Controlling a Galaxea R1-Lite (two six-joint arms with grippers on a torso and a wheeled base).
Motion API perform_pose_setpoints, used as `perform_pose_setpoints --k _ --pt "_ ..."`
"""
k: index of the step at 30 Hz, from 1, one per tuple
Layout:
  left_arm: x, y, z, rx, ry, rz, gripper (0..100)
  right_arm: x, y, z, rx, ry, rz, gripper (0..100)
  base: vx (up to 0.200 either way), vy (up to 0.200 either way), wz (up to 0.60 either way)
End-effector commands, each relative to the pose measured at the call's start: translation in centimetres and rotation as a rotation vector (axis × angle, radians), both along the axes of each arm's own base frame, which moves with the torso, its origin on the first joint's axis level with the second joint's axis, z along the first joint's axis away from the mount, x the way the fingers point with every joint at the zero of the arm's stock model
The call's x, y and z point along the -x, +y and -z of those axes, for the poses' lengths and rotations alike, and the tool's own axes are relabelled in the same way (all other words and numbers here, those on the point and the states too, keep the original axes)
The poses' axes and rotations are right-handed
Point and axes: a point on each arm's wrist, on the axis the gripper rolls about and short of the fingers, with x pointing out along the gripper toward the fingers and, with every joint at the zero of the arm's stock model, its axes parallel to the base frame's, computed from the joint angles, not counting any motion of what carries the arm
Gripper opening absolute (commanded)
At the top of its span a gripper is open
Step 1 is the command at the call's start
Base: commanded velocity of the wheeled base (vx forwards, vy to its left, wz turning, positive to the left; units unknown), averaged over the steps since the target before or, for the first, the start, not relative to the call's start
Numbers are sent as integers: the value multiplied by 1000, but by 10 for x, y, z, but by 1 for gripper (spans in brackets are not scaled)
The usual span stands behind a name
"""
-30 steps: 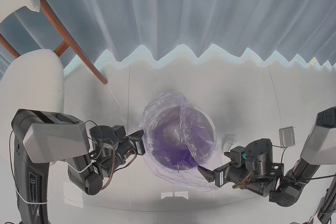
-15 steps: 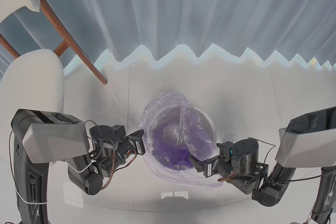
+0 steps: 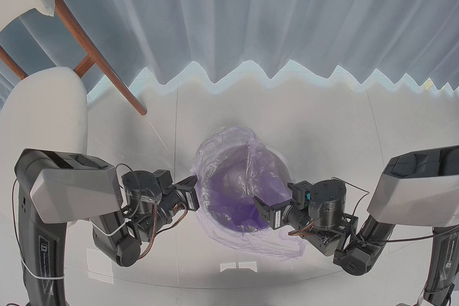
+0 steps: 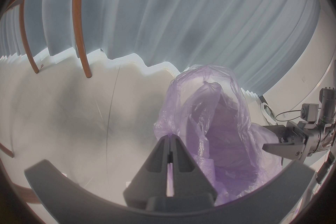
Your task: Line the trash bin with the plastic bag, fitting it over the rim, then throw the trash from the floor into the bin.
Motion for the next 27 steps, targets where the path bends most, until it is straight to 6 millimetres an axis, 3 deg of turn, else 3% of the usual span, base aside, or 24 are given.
perform_pose_setpoints --k 1,9,11,12,14,19,27 --pt "0 0 -1 1 -2 0 0 -2 -1 2 -2 3 8 0 0 0 0" --pt "0 -1 -1 0 -3 2 0 -4 -18 -26 -66 -42 52 0 0 0 0" --pt "0 0 -1 1 -2 0 0 -15 -34 -42 -126 -74 97 0 0 0 0" --pt "0 0 -1 1 -2 0 0 -15 -35 -43 -129 -74 99 0 0 0 0" --pt "0 -1 -2 4 -8 3 0 -29 -57 -50 -195 -73 134 0 0 0 0" --pt "0 -3 -4 15 -11 11 0 -48 -85 -51 -387 -69 165 0 0 0 0" --pt "-2 -5 -7 24 -23 13 0 -78 -123 -28 -582 -2 238 0 0 0 0"
